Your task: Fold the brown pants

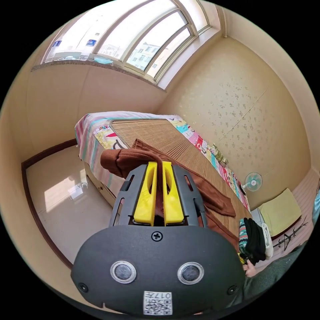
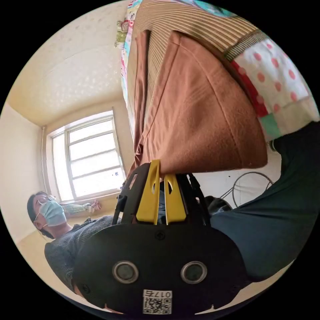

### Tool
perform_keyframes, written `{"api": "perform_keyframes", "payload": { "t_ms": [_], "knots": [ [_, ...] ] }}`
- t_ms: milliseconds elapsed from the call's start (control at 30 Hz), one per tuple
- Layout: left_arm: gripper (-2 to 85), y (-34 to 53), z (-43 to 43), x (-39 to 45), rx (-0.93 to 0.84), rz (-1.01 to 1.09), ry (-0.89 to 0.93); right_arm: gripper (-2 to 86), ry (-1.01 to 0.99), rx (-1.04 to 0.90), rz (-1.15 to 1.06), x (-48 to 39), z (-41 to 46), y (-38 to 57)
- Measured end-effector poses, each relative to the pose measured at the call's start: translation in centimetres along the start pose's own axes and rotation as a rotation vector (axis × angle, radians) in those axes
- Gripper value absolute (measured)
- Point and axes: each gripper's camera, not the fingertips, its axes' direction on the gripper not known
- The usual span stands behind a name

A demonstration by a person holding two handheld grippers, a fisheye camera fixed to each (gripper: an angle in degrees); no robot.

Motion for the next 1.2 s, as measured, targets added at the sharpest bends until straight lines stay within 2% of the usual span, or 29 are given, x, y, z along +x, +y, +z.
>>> {"api": "perform_keyframes", "payload": {
  "t_ms": [133,200,300,367,467,500,600,733,767,833,867,1067,1133,1200],
  "knots": [
    [1.0,-1.9,1.9,1.7,0.058,0.078,0.041,0.7,0.236,0.110,-0.332,-11.2,-1.3,-3.4],
    [1.4,-3.7,4.4,3.1,0.088,0.093,0.097,1.2,0.343,0.180,-0.478,-17.9,-0.1,-8.4],
    [2.9,-8.2,11.9,5.7,0.059,0.114,0.089,2.6,0.365,0.207,-0.532,-23.3,3.8,-17.9],
    [5.6,-11.3,19.8,5.5,-0.018,0.018,0.112,4.0,0.471,0.219,-0.456,-24.8,7.3,-24.1],
    [11.8,-10.3,25.9,4.8,-0.027,-0.102,0.080,11.3,0.756,0.224,-0.299,-25.7,13.5,-29.3],
    [12.5,-9.6,26.5,5.0,-0.023,-0.113,0.082,12.2,0.791,0.219,-0.328,-26.0,16.0,-29.3],
    [13.3,-4.2,29.7,8.3,-0.039,0.008,0.152,6.5,0.864,0.066,-0.482,-24.8,22.8,-28.5],
    [8.0,5.2,38.9,12.4,-0.432,0.267,0.191,2.5,1.165,-0.201,-0.395,-15.7,29.4,-28.0],
    [7.7,8.1,41.2,12.6,-0.541,0.318,0.139,1.9,1.138,-0.084,-0.538,-14.8,29.2,-25.6],
    [7.0,11.7,42.9,12.2,-0.620,0.389,0.057,1.4,1.104,-0.013,-0.546,-13.9,27.9,-22.8],
    [5.8,13.1,41.8,11.6,-0.561,0.419,0.052,1.2,1.068,-0.011,-0.513,-13.6,26.8,-21.1],
    [0.2,18.4,37.2,8.8,-0.482,0.527,-0.116,1.1,0.852,-0.021,-0.468,-10.3,21.3,-8.2],
    [0.1,19.3,35.7,7.9,-0.450,0.471,-0.108,1.3,0.785,-0.031,-0.462,-9.6,19.8,-5.5],
    [0.5,20.1,34.1,7.2,-0.419,0.421,-0.018,2.0,0.671,-0.005,-0.345,-8.5,16.5,-3.9]
  ]
}}
